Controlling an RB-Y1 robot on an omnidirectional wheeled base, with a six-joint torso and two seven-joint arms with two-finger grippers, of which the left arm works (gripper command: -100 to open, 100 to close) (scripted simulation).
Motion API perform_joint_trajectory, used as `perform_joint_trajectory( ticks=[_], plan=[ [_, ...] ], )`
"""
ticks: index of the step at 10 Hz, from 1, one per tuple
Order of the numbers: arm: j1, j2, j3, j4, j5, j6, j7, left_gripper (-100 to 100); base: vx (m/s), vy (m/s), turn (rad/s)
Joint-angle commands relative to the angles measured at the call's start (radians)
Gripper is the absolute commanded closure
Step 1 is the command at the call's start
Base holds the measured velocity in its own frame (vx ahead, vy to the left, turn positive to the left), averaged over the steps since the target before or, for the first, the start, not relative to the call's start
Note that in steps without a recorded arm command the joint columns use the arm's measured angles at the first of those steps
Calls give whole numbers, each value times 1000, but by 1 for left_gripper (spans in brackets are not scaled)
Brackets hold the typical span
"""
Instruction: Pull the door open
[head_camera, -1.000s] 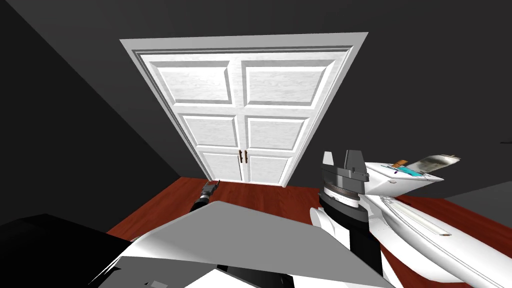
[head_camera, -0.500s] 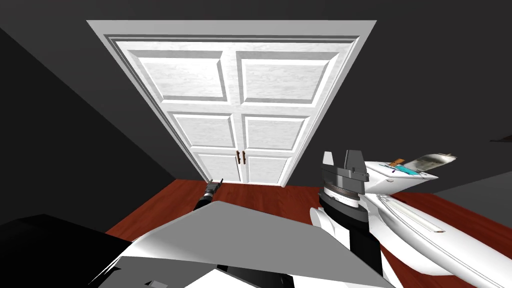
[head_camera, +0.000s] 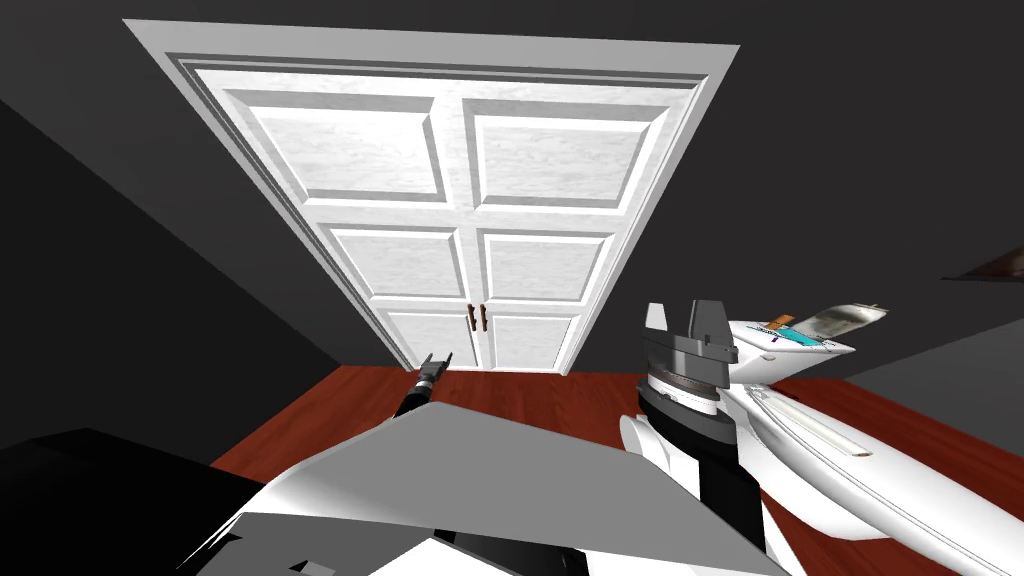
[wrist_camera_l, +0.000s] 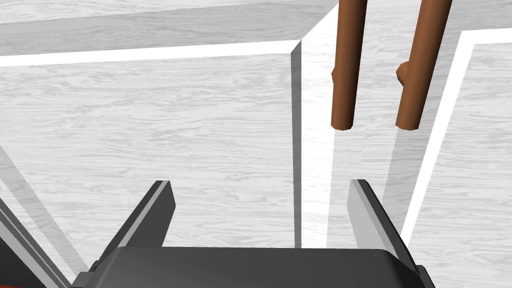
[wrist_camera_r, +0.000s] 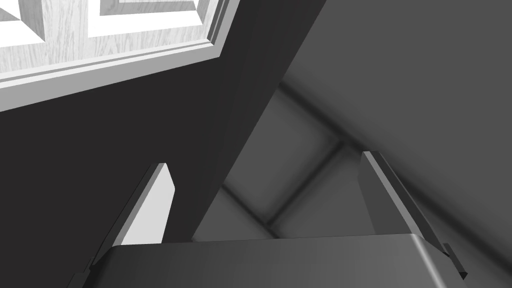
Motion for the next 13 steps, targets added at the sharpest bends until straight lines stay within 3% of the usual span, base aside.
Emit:
perform_joint_trajectory(
  ticks=[1,3,5,8,11,12,13],
  plan=[
    [-30,-8,-13,5,-7,-7,9,-100,140,-30,-113],
    [-54,-17,-22,-10,-12,-8,11,-100,156,-29,-94],
    [-47,-15,-19,-22,-10,2,5,-100,84,-9,-21],
    [-9,13,7,12,3,6,4,-100,-137,31,143],
    [41,57,51,54,25,21,-2,-100,-182,68,162],
    [47,63,57,59,28,23,-3,-100,-143,49,135],
    [66,83,78,78,38,32,-7,-100,-119,55,164]
  ],
)
